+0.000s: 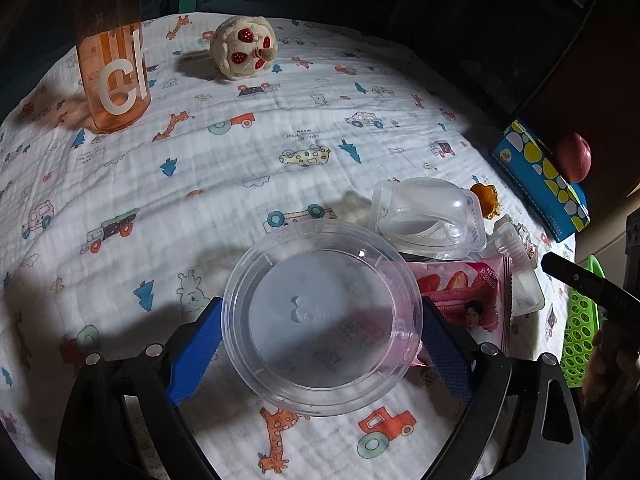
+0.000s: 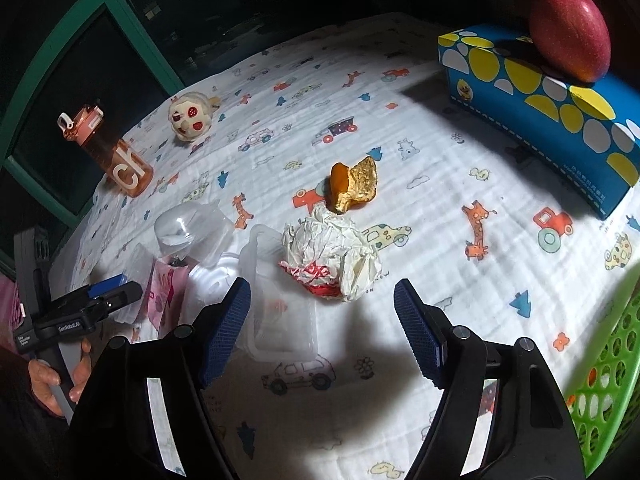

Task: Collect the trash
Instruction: 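Grasp the clear round lid with the left gripper while the right gripper grasps crumpled paper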

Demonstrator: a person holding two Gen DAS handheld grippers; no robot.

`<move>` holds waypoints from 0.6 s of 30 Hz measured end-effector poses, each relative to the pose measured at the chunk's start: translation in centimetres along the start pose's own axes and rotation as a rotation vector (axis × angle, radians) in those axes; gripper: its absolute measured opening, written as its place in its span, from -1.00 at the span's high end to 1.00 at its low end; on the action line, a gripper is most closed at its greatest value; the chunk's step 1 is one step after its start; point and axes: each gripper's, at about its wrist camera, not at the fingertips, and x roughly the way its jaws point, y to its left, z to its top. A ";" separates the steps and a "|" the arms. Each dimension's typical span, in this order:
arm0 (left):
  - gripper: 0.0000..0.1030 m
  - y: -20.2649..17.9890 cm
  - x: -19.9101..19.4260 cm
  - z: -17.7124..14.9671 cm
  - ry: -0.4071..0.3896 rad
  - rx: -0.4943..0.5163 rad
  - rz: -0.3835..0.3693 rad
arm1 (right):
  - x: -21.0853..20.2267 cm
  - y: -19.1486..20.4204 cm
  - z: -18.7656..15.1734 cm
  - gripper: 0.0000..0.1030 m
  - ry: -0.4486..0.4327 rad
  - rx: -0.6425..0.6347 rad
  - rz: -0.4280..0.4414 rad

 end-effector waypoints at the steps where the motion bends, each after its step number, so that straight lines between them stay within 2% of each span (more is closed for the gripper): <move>1: -0.75 0.0 -0.3 0.1 -0.006 0.000 -0.001 | 0.2 -0.1 0.2 -0.38 0.003 0.008 0.004; 9: -0.75 -0.5 -2.1 0.4 -0.041 0.000 -0.020 | 2.7 -0.8 1.3 -0.37 0.044 0.060 0.032; 14: -0.75 -1.4 -3.1 0.4 -0.057 0.016 -0.031 | 3.4 -0.9 1.1 -0.20 0.055 0.056 0.019; 18: -0.75 -2.2 -3.6 0.3 -0.064 0.024 -0.045 | 2.4 -1.0 0.6 -0.10 0.032 0.048 0.021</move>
